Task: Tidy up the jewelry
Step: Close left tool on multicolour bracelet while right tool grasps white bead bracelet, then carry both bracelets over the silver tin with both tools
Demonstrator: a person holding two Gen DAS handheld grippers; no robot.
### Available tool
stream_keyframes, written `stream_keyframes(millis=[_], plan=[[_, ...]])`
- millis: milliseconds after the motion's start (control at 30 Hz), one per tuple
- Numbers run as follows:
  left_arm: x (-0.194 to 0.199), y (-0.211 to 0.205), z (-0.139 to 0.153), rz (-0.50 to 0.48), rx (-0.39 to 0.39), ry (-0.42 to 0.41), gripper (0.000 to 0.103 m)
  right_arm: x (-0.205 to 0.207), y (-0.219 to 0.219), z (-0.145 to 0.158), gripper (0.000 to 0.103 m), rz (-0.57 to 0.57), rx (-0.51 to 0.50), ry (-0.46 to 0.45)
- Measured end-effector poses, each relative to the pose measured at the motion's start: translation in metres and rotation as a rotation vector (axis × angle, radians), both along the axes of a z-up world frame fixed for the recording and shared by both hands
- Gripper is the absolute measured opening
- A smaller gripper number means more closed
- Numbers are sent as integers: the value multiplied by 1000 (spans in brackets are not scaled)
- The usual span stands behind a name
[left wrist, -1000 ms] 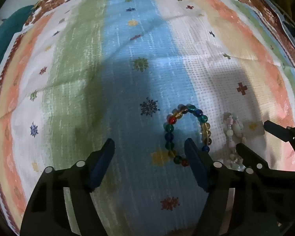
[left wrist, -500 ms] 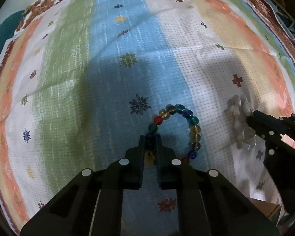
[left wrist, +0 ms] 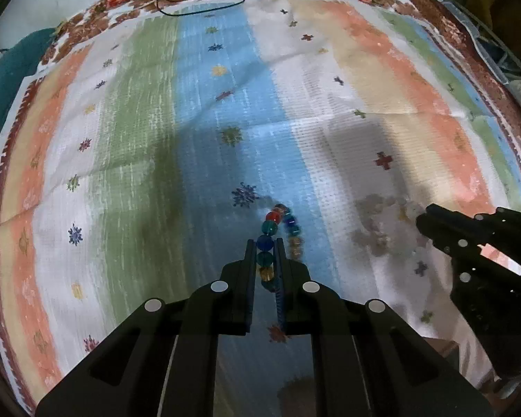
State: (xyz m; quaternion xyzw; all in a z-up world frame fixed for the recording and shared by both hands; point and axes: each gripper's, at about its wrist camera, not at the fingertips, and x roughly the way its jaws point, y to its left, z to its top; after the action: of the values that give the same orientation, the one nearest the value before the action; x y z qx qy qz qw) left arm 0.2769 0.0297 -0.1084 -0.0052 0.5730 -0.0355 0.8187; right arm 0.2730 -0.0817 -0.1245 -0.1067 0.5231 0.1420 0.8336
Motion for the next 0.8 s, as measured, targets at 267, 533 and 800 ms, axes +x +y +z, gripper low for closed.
stream_keyframes(millis=[267,533,800], plan=[[-12,-7,20,1,-11,-48,9,-12,-5,17,10,-6,33,-22],[-28,-13,44,5,-32,-90,9,-27,-4,37,10,14,46,-72],[-46,-17,61,8,-33,-136,9,-40,-12,58,10,-8,102,-122]])
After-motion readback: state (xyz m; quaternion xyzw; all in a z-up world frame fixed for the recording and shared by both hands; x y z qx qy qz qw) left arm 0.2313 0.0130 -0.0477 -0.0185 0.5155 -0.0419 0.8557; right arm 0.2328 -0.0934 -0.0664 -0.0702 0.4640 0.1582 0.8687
